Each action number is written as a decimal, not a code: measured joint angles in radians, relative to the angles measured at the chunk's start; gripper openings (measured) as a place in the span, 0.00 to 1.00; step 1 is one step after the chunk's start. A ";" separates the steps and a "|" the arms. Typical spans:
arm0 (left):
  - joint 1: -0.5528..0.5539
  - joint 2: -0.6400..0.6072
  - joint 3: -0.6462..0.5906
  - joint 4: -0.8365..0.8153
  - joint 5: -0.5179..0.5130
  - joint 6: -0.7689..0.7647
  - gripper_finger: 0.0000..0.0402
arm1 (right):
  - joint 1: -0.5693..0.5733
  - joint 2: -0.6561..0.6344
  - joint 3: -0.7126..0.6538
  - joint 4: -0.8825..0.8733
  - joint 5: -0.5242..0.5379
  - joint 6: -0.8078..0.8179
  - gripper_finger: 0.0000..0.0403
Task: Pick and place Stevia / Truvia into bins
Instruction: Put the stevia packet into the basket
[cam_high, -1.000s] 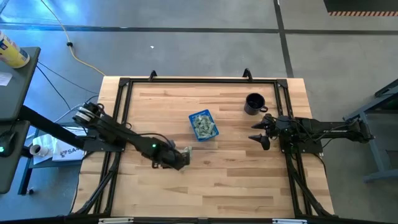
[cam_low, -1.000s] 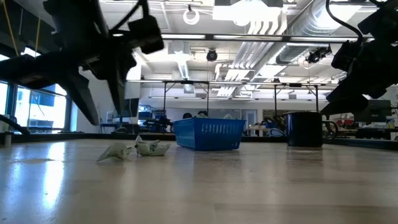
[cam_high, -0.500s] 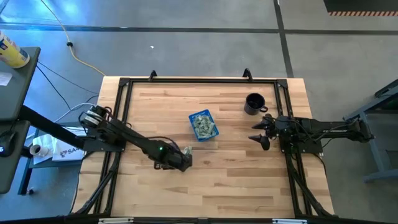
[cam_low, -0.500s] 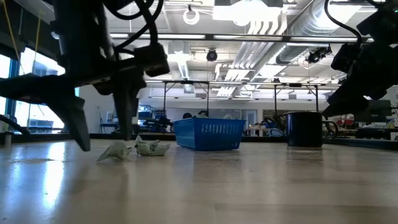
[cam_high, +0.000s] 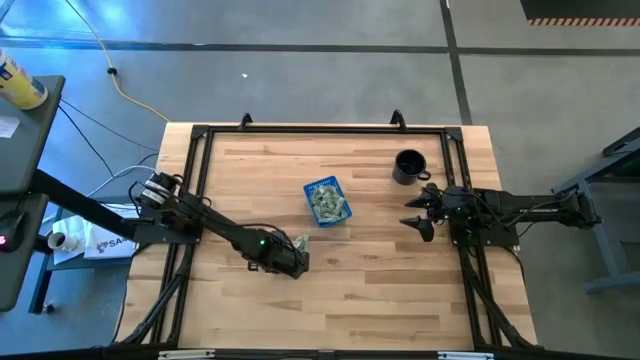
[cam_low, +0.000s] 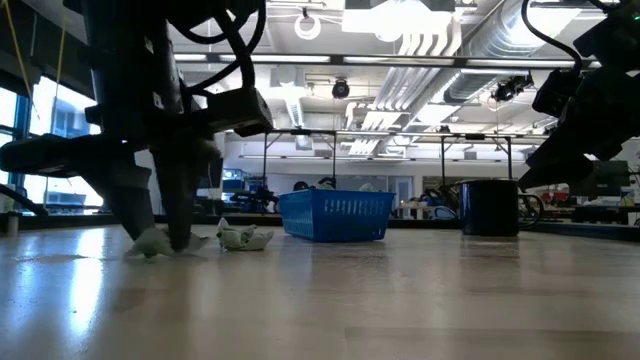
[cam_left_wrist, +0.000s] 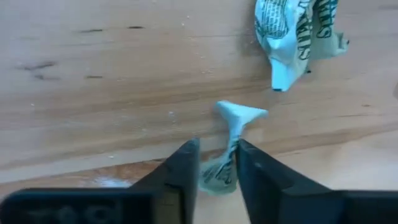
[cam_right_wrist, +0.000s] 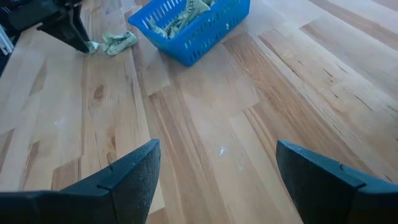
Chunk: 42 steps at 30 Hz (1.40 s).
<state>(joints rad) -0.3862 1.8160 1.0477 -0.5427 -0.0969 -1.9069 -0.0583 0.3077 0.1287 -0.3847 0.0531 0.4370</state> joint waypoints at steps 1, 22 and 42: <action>0.000 -0.003 0.000 -0.012 -0.003 0.016 0.31 | 0.000 0.000 0.000 0.000 0.000 0.000 0.76; 0.464 -0.295 -0.007 0.135 -0.271 0.923 0.05 | 0.000 0.000 0.000 -0.005 0.000 0.000 0.76; 0.530 0.131 0.340 0.104 -0.017 1.230 0.19 | 0.000 0.000 0.000 -0.012 0.001 0.000 0.76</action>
<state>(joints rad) 0.1436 1.9466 1.3875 -0.4387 -0.1137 -0.6768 -0.0586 0.3080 0.1287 -0.3965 0.0539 0.4370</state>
